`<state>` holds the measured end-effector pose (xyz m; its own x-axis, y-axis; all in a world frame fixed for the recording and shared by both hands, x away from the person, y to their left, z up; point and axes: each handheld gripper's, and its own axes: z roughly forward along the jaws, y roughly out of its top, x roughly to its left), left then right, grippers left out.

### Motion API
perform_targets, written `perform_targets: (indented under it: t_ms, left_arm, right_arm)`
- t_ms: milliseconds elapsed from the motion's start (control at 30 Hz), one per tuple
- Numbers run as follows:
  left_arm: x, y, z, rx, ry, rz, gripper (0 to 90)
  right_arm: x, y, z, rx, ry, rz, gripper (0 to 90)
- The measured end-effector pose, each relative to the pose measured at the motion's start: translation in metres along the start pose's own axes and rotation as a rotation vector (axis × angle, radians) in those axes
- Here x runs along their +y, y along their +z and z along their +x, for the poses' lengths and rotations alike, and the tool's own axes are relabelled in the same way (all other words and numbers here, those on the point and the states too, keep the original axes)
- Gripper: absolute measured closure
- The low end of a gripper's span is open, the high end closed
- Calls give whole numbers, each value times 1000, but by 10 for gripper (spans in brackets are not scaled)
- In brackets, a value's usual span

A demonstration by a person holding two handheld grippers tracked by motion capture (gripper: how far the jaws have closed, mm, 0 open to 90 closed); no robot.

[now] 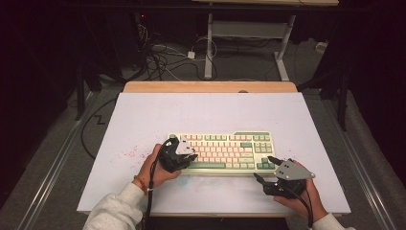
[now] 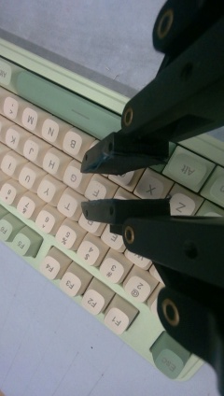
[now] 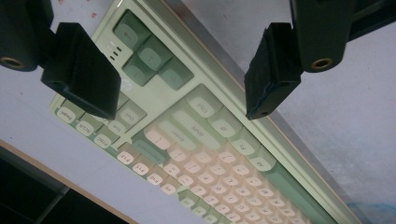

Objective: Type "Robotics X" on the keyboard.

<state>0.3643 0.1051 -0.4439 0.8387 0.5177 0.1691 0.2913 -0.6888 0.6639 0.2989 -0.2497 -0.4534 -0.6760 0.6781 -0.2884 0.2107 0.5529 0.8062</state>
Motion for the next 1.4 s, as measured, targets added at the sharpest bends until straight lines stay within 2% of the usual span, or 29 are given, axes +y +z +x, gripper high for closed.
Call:
perform_targets:
  t_ms: [233,367,600,800,1033,1233,1267,1333,1400]
  left_arm:
    - [-5,-7,-2,23,10,-41,600]
    - [-10,-11,-4,64,5,-52,468]
    - [-20,-18,-10,83,1,-83,273]
    - [-33,-24,-12,85,-5,-101,202]
    - [-52,-31,-10,114,-30,-95,199]
    - [-70,-38,-6,133,-69,-70,256]
    - [-73,-40,-6,142,-66,-69,273]
    - [-77,-42,-4,131,-90,-67,348]
    - [-80,-44,-1,119,-98,-58,440]
  right_arm:
    - [0,0,0,0,4,0,276]
    - [1,-1,0,0,2,-2,276]
    - [1,-1,0,0,3,-2,276]
    - [1,-1,0,0,3,-3,276]
    - [1,-2,0,-1,4,-5,276]
    - [1,-1,1,-3,4,-3,276]
    - [2,-1,1,-2,5,-3,276]
    - [2,-1,1,-2,9,0,276]
    - [2,0,1,-1,6,1,276]
